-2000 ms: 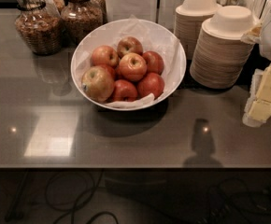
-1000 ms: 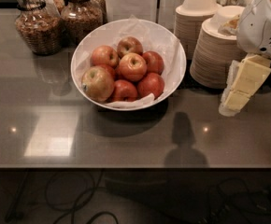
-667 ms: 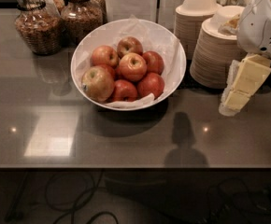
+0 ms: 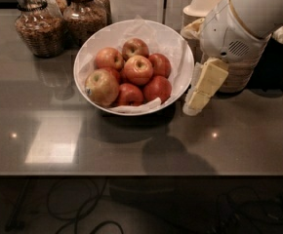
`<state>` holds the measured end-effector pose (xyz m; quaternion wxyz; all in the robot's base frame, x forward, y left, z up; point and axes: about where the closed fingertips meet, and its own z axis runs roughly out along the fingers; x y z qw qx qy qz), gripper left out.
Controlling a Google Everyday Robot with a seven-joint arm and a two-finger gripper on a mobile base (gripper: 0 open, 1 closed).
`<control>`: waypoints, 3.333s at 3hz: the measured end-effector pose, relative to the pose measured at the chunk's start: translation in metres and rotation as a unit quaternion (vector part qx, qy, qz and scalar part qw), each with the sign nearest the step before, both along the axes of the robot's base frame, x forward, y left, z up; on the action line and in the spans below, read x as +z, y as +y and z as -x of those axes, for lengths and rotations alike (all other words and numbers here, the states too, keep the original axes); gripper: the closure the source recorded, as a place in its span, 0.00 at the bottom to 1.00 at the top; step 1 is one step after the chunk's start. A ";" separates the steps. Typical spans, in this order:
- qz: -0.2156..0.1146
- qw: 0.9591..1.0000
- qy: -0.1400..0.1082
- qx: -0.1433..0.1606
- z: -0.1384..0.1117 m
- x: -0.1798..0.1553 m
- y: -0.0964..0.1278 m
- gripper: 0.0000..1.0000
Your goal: Pick apple from white bowl
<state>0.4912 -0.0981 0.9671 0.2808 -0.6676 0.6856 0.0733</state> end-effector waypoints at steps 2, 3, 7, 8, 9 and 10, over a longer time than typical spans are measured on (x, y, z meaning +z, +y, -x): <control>-0.036 0.997 -0.007 0.060 -0.012 -0.003 0.048 0.00; -0.048 0.995 -0.007 0.083 -0.012 -0.005 0.066 0.00; -0.085 0.968 0.042 0.232 -0.007 -0.041 0.159 0.06; -0.083 0.968 0.033 0.235 -0.018 -0.041 0.161 0.03; -0.082 0.968 0.027 0.238 -0.031 -0.039 0.165 0.04; -0.078 0.968 0.030 0.238 -0.040 -0.044 0.168 0.07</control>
Offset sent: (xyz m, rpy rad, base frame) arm 0.0112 0.0427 -0.0016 0.0622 -0.0118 0.1067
